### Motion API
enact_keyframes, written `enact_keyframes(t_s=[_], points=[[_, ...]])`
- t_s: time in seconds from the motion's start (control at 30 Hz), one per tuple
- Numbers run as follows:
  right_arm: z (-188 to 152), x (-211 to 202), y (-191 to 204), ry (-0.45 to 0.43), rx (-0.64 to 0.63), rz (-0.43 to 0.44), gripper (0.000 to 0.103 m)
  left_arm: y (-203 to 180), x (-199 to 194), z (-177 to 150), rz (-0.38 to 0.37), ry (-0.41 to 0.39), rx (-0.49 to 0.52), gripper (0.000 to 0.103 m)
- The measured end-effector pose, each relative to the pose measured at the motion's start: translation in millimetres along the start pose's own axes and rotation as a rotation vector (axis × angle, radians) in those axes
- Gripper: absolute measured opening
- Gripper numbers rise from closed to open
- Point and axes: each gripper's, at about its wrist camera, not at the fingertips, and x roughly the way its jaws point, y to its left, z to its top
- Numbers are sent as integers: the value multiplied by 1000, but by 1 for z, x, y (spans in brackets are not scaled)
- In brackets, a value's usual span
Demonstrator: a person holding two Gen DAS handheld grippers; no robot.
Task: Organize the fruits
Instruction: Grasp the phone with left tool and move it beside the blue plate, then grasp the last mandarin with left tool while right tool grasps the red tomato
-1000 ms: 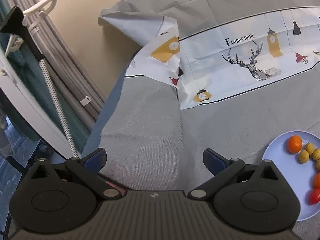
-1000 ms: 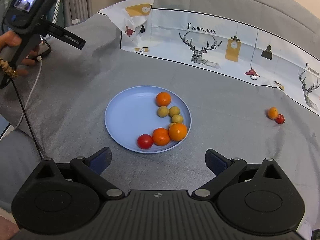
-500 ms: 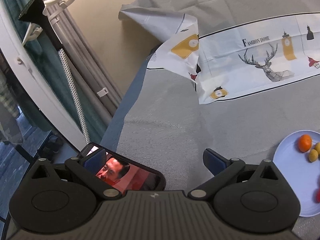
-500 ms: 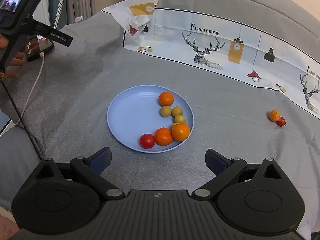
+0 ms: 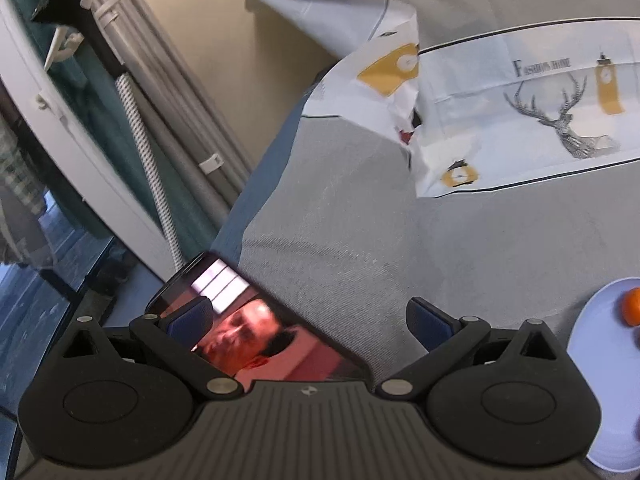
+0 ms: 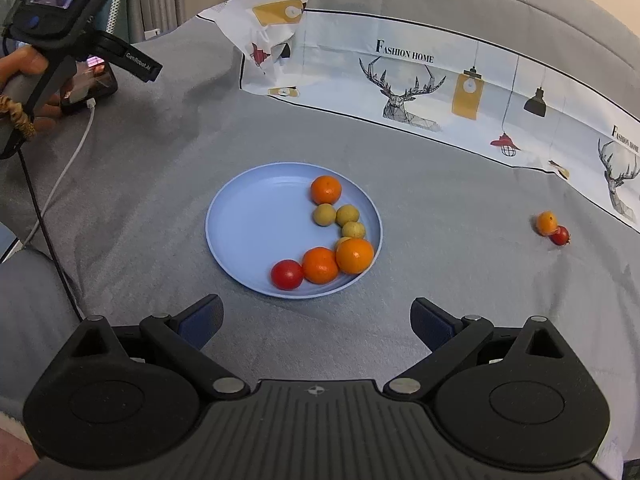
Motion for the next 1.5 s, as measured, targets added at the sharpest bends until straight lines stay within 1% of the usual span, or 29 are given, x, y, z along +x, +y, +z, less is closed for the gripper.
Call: enact_keyframes(t_s=[0.07,0.17,0.27,0.37,0.47,0.63,0.73,0.87,0.97,1.03,1.13,1.2,1.23,1.3,1.37,1.43,1.5], points=[[2,-1,-2,-11,14,-4,100,3,-2,-4,6,-4,-10,103],[12,0,-2,-56,23,12,100,6,-8,-11,9,-9,-11,103],[26,5,2,-79,33,27,100,7,-17,-18,-10,-22,-10,103],[33,5,1,-91,53,37,100,4,-28,-25,-54,-16,-4,103],[31,1,-4,-94,60,29,100,-4,-41,-26,-98,-22,6,103],[25,-7,-28,-98,123,-26,100,-30,-73,-21,-182,-34,17,103],[21,-10,-48,-106,166,-67,100,-57,-96,-12,-253,-42,41,103],[15,-12,-85,-129,219,-131,100,-106,-125,13,-354,-58,84,103],[10,-9,-123,-152,255,-191,100,-157,-138,34,-431,-67,131,103],[7,-3,-155,-167,271,-247,101,-191,-142,47,-469,-81,169,103],[3,14,-209,-187,264,-330,101,-258,-144,68,-534,-98,232,103],[1,33,-252,-185,241,-368,101,-303,-138,80,-584,-92,269,103],[-1,41,-270,-180,235,-373,101,-325,-135,85,-608,-90,291,103],[-5,66,-313,-141,239,-348,101,-375,-123,96,-686,-89,353,103],[-10,93,-350,-98,257,-313,101,-417,-111,104,-732,-82,405,103],[-12,122,-376,-59,261,-278,100,-464,-98,111,-777,-61,485,103],[-15,147,-393,-51,246,-250,100,-501,-85,115,-792,-41,553,103]])
